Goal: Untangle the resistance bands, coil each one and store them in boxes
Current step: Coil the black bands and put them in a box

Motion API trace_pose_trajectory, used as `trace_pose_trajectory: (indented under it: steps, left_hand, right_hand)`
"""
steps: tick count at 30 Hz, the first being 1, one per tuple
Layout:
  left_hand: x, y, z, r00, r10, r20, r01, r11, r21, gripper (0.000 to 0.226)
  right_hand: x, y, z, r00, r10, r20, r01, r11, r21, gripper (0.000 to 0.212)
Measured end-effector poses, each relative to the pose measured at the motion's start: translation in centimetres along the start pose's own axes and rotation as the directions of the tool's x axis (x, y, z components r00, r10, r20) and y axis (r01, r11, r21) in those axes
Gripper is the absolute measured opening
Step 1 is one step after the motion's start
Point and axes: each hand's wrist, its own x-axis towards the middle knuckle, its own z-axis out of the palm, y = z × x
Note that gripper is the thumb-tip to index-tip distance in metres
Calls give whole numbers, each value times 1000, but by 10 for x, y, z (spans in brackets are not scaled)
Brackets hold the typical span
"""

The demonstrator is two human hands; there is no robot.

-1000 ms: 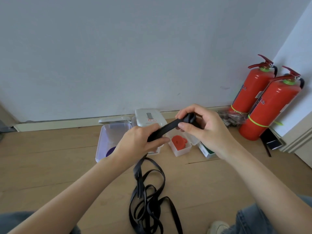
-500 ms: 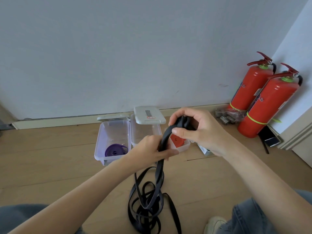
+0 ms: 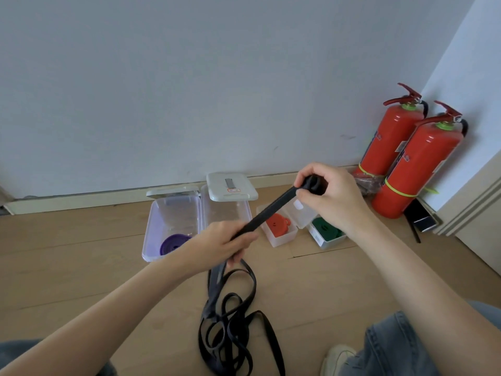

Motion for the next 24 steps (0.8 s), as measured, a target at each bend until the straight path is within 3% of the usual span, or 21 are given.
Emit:
trace_pose_trajectory:
  steps: [2, 4, 6, 7, 9, 10, 14, 17, 20, 24]
  left_hand:
    - [-1, 6, -11, 998, 23, -54, -25, 999, -35, 27]
    - [-3, 16, -20, 996, 90, -20, -92, 983, -158, 29]
    - [-5, 25, -23, 988, 133, 74, -118, 977, -175, 31]
    - [-6, 28, -22, 983, 136, 123, -113, 978, -175, 30]
    - [-6, 29, -21, 974, 154, 166, -132, 982, -136, 25]
    - [-6, 27, -22, 974, 168, 150, -157, 984, -78, 20]
    - [-7, 15, -17, 983, 183, 22, -183, 983, 19, 17]
    - [-6, 4, -10, 975, 216, -40, -209, 969, 134, 16]
    - [-4, -12, -10, 984, 163, -68, -149, 974, 172, 21]
    - [-3, -8, -11, 963, 194, -186, -175, 978, 115, 18]
  right_hand:
    - [0, 8, 0, 983, 50, 175, -15, 981, -194, 24]
    - [-3, 11, 1, 882, 111, 459, 28, 958, -286, 54]
    - [-9, 6, 9, 783, 61, 619, 40, 988, -148, 70]
    - [-11, 2, 15, 761, 13, 649, 37, 997, -64, 59]
    - [-13, -5, 22, 760, -20, 650, 57, 998, -36, 25]
    - [-13, -7, 22, 762, -31, 647, 69, 997, -34, 20]
    - [-11, -11, 12, 758, -60, 649, 69, 998, 12, 18]
    - [-11, -14, 3, 753, -67, 655, -86, 976, 199, 12]
    - [-8, -13, -6, 815, -89, 572, -213, 872, 440, 11]
    - [-3, -9, -17, 918, -98, 383, -174, 770, 614, 13]
